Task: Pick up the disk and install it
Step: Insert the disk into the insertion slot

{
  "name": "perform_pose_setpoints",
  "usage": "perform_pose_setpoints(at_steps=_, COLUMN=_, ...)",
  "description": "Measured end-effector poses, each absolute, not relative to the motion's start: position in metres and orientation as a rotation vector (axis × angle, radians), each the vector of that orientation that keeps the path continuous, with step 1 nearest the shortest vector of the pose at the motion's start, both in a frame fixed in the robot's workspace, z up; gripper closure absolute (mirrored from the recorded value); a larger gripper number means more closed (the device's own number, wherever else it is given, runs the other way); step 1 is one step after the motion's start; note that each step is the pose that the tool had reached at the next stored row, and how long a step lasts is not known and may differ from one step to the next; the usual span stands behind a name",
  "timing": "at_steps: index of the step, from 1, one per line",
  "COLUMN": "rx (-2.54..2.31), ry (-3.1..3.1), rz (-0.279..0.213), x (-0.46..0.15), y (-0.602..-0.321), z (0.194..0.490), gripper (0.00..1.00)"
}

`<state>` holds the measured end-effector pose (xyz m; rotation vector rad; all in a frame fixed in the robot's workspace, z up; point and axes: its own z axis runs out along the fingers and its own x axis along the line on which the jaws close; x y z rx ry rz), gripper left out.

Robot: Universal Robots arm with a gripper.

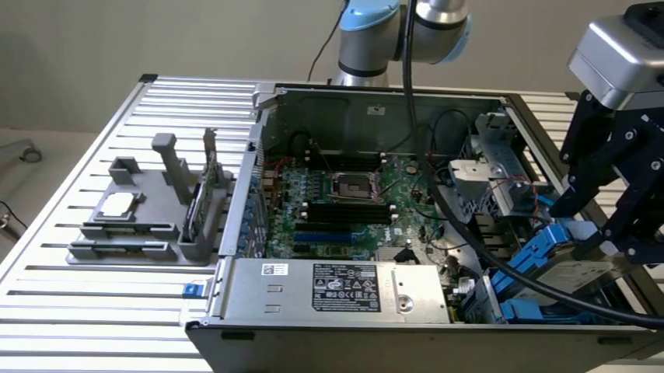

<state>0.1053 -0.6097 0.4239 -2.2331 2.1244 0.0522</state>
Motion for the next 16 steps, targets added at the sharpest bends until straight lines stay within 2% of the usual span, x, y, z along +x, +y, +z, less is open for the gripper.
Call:
perform_pose_setpoints(at_steps=7, rx=-2.236, ry=2.119, rz=0.049, x=0.105, y=-0.61, z=0.412, gripper=0.53)
perform_pose_setpoints(at_steps=9, rx=-2.237, ry=2.117, rz=0.048, x=0.105, y=-0.61, z=0.41, gripper=0.56)
perform_pose_setpoints(at_steps=11, rx=-2.237, ry=2.116, rz=0.046, x=0.105, y=-0.61, z=0.41, gripper=0.68)
perform_pose_setpoints(at_steps=16, rx=-2.233, ry=2.105, rz=0.038, x=0.105, y=-0.611, z=0.41, gripper=0.68)
